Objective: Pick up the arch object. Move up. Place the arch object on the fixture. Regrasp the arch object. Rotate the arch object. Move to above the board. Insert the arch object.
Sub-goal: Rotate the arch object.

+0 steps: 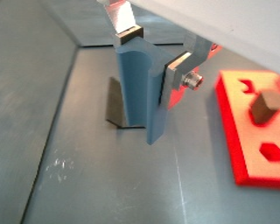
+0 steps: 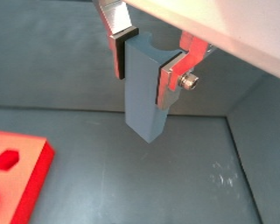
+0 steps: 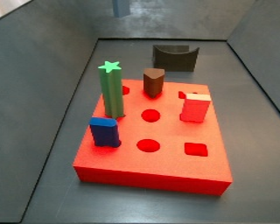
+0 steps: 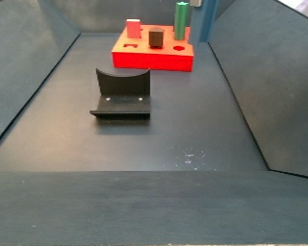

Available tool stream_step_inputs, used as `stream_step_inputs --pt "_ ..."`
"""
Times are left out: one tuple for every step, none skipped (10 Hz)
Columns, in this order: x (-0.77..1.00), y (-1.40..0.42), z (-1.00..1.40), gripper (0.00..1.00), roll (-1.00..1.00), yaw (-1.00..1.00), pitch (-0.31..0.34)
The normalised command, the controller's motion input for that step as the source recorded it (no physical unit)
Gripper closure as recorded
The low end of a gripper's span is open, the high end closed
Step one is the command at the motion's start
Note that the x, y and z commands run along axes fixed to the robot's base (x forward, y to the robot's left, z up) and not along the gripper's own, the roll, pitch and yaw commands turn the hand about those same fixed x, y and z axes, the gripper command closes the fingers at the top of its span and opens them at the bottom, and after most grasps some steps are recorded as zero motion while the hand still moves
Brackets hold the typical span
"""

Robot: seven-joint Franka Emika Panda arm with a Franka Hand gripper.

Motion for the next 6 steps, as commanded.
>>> stream_step_inputs --pt "0.00 0.00 0.00 1.00 -0.05 -1.00 0.030" --pt "0.00 0.00 0.00 1.00 -0.05 -1.00 0.034" --pt "0.00 0.01 0.00 1.00 -0.06 -1.00 0.037" --pt "0.00 0.01 0.00 1.00 -0.07 -1.00 0.043" --pt "0.00 0.01 0.00 1.00 -0.07 -1.00 0.048" --pt "0.00 0.01 0.00 1.00 -0.08 -1.00 0.053"
